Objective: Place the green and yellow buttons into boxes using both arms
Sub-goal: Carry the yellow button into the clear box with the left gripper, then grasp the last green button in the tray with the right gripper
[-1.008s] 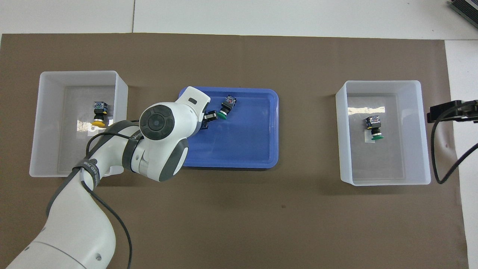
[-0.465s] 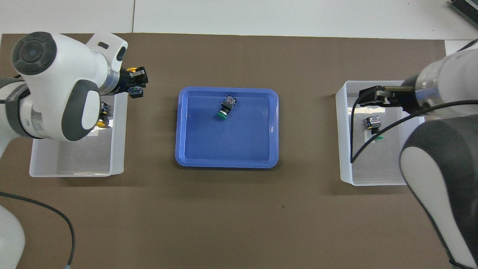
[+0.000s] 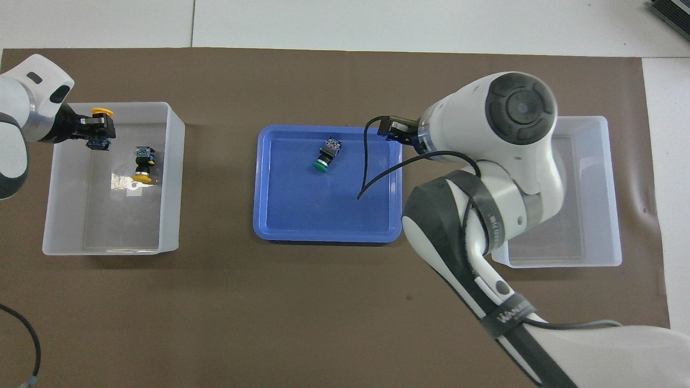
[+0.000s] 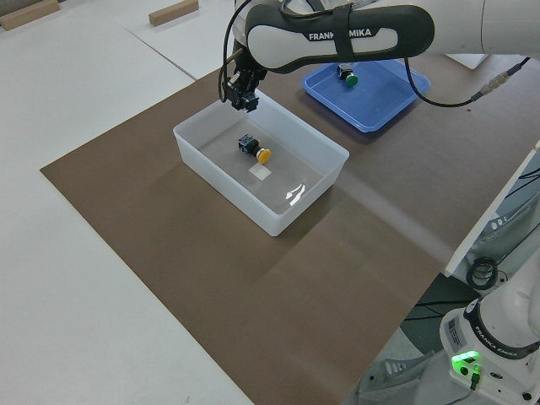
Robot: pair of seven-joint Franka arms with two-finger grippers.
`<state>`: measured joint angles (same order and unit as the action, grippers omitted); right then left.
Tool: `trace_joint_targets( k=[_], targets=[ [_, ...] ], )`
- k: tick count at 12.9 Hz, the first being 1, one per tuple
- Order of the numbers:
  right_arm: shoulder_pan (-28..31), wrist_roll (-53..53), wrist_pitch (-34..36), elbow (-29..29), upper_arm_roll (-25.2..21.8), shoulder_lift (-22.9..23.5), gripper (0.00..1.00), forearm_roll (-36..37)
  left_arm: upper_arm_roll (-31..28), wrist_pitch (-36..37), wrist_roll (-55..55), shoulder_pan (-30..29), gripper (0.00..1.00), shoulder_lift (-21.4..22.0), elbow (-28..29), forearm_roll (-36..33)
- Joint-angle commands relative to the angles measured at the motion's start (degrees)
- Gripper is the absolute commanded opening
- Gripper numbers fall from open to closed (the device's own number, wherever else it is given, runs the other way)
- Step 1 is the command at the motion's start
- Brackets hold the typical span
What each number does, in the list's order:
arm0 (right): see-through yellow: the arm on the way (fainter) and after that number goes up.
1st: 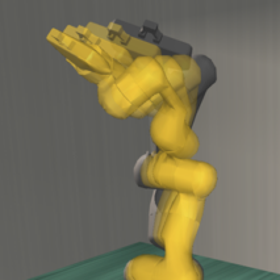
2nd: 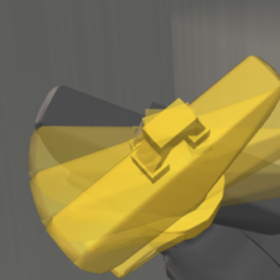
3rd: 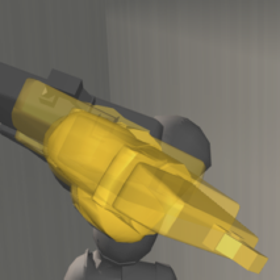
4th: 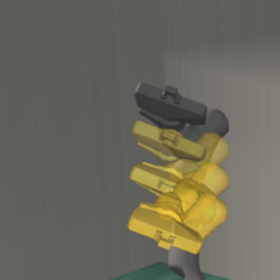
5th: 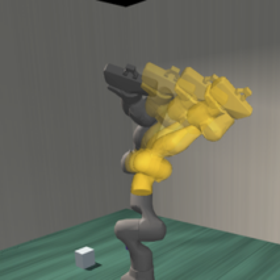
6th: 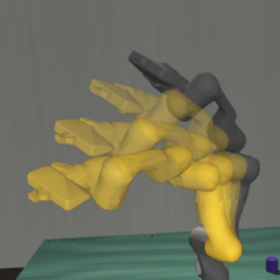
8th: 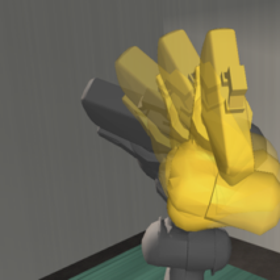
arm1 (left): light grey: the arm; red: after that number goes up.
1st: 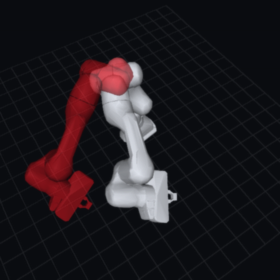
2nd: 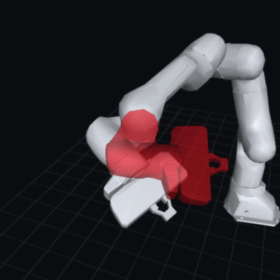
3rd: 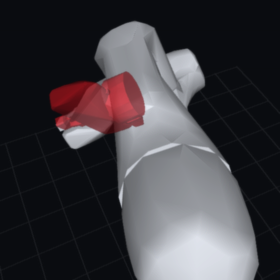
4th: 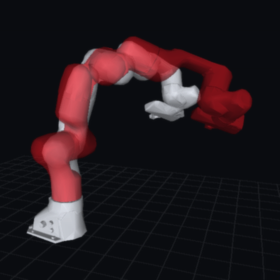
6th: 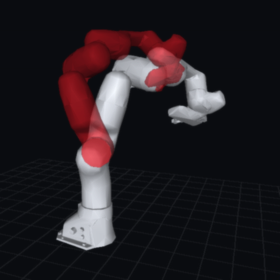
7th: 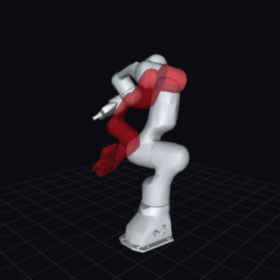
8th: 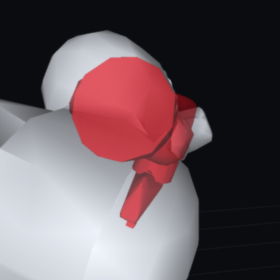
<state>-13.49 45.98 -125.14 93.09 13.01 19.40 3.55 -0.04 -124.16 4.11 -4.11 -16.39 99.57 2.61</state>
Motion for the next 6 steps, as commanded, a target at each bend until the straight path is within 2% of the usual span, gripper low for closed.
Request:
trace_joint_targets(
  k=[1,4,6],
  targets=[
    [-2.15,6.64,-5.09,-3.17,0.35,5.55,1.00,1.37,0.66,-6.67,2.92,-0.64,0.00,2.33,7.28,-0.24],
    [-6.89,13.15,-10.20,-11.14,0.08,15.28,1.00,3.46,0.57,-11.97,5.02,-1.34,0.00,1.54,10.64,-0.24],
    [-7.25,15.36,-12.93,-11.61,0.35,17.34,1.00,7.16,0.57,-13.20,6.60,-3.09,0.00,0.49,11.35,-0.24]
  ],
)
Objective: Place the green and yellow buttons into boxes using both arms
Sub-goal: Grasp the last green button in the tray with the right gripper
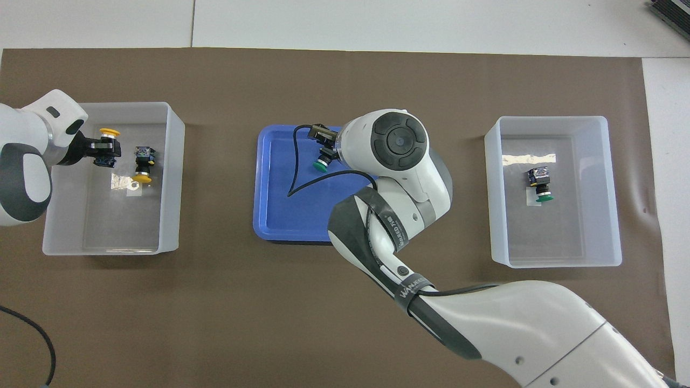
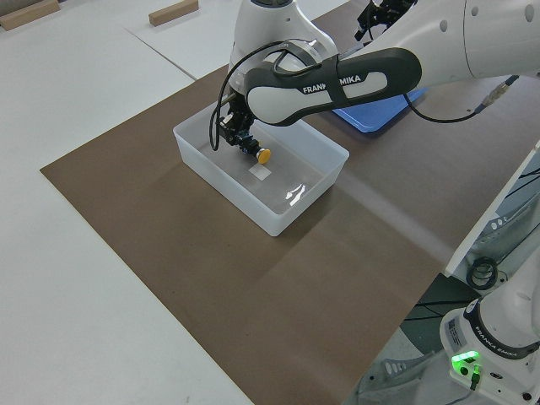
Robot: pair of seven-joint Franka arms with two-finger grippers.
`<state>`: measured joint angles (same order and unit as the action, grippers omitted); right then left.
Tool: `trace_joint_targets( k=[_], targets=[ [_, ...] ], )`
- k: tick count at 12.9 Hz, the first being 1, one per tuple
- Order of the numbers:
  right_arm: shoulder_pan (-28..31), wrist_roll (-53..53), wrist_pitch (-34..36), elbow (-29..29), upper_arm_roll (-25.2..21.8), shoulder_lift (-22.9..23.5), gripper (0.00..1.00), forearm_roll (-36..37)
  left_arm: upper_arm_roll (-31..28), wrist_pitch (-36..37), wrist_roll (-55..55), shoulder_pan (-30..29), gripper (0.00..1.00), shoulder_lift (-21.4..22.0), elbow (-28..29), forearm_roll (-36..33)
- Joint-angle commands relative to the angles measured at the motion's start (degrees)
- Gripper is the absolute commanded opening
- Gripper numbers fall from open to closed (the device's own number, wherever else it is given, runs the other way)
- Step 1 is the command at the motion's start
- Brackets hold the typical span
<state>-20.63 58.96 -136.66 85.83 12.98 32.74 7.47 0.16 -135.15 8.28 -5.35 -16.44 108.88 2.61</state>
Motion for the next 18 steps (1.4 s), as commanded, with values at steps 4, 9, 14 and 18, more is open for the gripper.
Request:
trace_joint_targets(
  k=[4,9,14,18],
  targets=[
    [-1.52,2.39,-4.14,-3.56,0.21,6.81,1.00,5.53,0.36,-6.70,2.62,-1.86,0.00,-2.01,2.92,-0.24],
    [-1.61,1.51,-7.65,0.12,0.21,6.81,0.98,5.71,0.36,-10.22,2.36,-1.68,0.04,-2.72,4.85,-0.24],
    [-1.43,-0.07,-11.25,3.37,0.29,6.72,0.75,5.80,0.36,-9.17,2.36,-0.89,0.69,-2.81,3.98,-0.24],
    [-1.87,-0.16,-6.02,2.07,0.21,6.11,0.00,5.71,0.36,0.63,2.44,-0.02,1.00,-2.81,-3.47,-0.59]
  ],
)
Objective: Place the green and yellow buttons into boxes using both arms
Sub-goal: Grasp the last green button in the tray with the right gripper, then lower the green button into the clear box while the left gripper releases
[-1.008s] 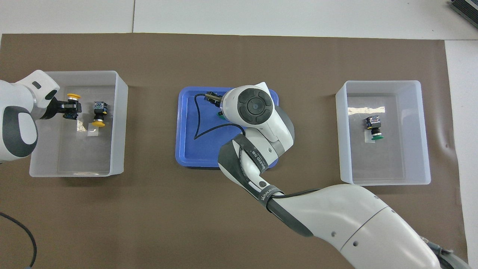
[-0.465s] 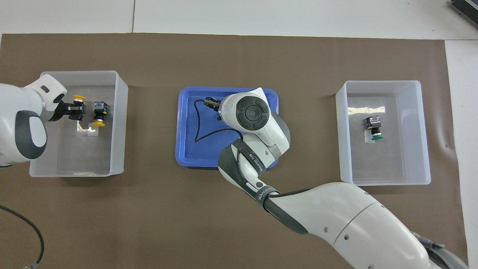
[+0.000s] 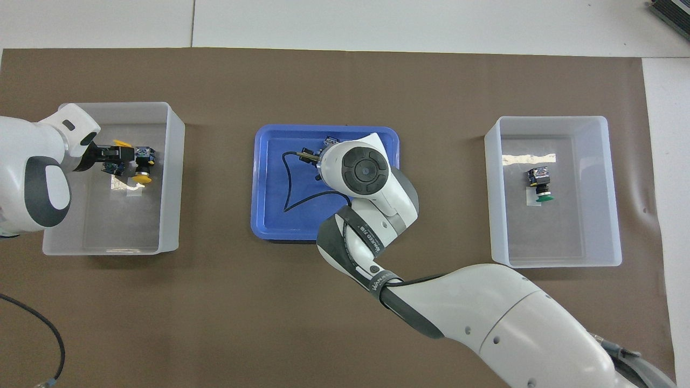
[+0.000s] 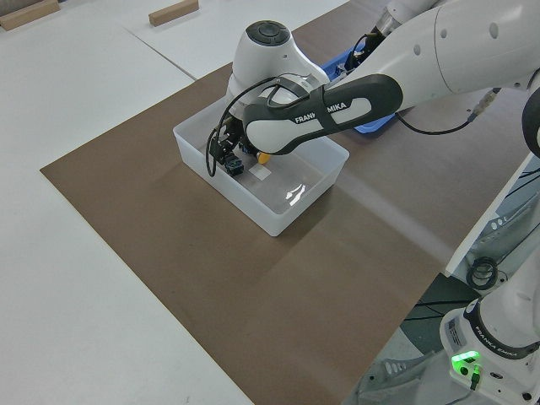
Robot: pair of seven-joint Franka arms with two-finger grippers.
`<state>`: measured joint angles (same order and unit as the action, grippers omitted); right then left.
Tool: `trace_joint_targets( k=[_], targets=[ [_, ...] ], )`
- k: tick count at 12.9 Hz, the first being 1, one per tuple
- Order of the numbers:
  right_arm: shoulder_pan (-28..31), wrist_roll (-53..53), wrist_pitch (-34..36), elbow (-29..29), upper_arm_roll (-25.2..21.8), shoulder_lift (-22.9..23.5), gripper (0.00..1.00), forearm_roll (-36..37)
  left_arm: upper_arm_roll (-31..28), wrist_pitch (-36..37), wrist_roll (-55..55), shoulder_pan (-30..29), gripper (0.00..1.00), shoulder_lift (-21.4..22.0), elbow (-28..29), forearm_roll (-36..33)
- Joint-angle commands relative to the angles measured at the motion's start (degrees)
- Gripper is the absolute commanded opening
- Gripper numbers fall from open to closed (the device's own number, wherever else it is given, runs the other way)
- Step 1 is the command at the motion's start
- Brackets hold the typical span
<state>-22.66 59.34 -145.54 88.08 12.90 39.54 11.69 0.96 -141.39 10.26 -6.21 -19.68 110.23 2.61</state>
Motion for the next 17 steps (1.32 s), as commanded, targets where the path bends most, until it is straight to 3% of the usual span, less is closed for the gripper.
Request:
trace_joint_targets(
  k=[1,4,6,9,12,13,17],
  targets=[
    [0.50,-0.46,4.73,-0.54,0.37,-1.73,0.00,1.32,-0.43,12.75,0.46,0.93,1.00,0.52,-8.76,-0.67],
    [2.53,-1.16,12.27,0.51,0.64,-9.54,0.00,0.53,-0.16,31.82,0.20,1.80,1.00,0.96,-22.29,-0.67],
    [4.71,-3.95,17.99,2.70,0.73,-16.47,0.00,-0.52,0.18,41.67,0.02,2.16,1.00,1.57,-27.24,-1.63],
    [13.04,-20.08,26.78,6.66,0.64,-25.27,0.00,-4.12,-0.25,52.94,-4.26,7.95,1.00,3.15,-33.74,-5.50],
    [24.20,-44.76,36.88,10.08,0.64,-31.08,0.00,-6.33,0.27,55.60,-7.09,11.21,1.00,8.93,-33.59,-6.12],
    [27.98,-52.59,37.09,12.79,0.64,-32.23,0.00,-7.11,0.45,56.30,-7.18,11.22,1.00,11.14,-31.06,-6.12],
    [37.59,-69.69,24.11,30.53,0.55,-36.81,0.00,-10.37,0.54,52.48,-9.47,10.87,1.00,16.15,-21.05,-6.04]
  ],
)
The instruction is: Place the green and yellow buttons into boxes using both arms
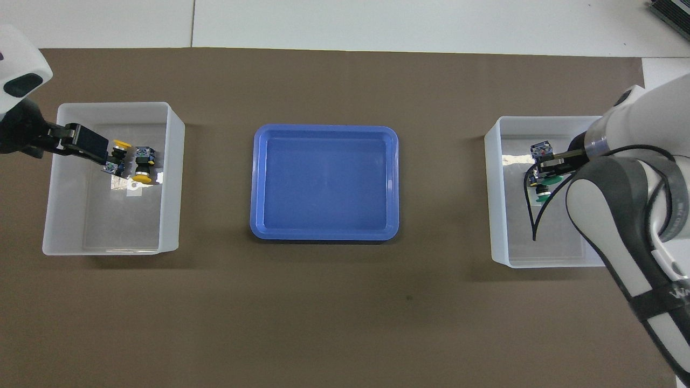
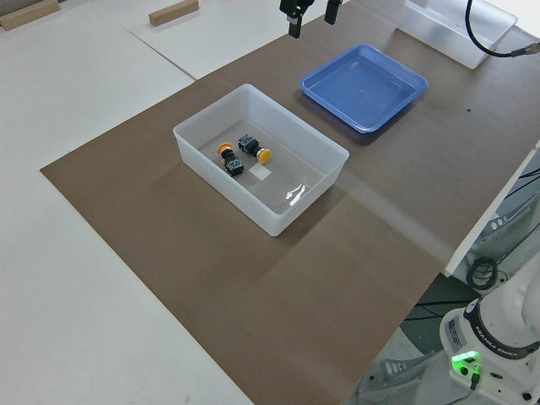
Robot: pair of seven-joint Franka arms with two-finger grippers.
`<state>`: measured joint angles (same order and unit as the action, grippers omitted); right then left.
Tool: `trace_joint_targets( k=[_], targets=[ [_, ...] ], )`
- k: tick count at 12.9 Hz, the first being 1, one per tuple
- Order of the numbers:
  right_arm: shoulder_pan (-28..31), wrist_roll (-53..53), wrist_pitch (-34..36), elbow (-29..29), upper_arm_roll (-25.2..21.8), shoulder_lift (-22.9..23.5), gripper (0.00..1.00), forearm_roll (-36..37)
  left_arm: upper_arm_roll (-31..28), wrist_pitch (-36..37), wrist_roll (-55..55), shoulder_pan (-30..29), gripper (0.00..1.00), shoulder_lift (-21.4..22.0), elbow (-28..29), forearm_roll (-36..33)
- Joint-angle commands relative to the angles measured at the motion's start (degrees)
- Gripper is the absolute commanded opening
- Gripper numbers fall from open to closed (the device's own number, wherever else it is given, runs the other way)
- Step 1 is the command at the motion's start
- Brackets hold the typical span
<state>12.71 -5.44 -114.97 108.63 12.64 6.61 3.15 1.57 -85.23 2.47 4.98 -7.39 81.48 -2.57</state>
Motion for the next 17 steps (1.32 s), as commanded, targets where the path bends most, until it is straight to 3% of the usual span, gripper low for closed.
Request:
trace_joint_targets(
  k=[1,3,4,5,6,8,10,12,17],
  targets=[
    [2.67,-5.54,-9.28,12.89,0.81,-4.06,0.00,-2.53,-0.25,-8.42,-1.50,-0.58,1.00,5.53,11.99,-0.85],
    [3.38,-6.25,-16.13,17.30,0.81,-3.63,0.00,-2.71,-0.25,-13.54,-1.77,-0.49,1.00,8.18,18.08,-0.85],
    [3.46,-6.34,-18.86,18.80,0.81,-3.27,0.27,-2.71,-0.25,-14.08,-1.94,-0.58,1.00,7.92,17.58,-0.85],
    [3.55,-6.16,-19.67,19.16,0.72,-3.10,0.88,-2.71,-0.25,-14.44,-1.94,-0.58,1.00,7.57,16.53,-0.85],
    [3.64,-5.90,-19.68,18.99,0.72,-3.10,1.00,-2.71,-0.25,-15.05,-2.03,-0.58,1.00,7.57,16.43,-0.42],
    [3.38,-1.89,-19.59,17.59,0.72,-3.18,1.00,-2.80,-0.51,-15.58,-2.46,-0.67,1.00,7.57,16.25,0.81],
    [2.41,5.76,-17.76,12.16,0.98,-4.23,1.00,-2.36,-0.78,-16.02,-2.56,-0.67,1.00,7.66,16.25,2.66],
    [1.88,6.67,-12.85,6.10,0.99,-5.29,1.00,-2.01,-0.86,-15.93,-2.47,-0.67,1.00,7.92,16.34,3.01],
    [1.88,7.11,9.72,-11.13,0.46,-5.90,1.00,-0.25,-0.78,-15.23,-2.64,-0.32,1.00,8.18,16.34,3.01]
  ],
)
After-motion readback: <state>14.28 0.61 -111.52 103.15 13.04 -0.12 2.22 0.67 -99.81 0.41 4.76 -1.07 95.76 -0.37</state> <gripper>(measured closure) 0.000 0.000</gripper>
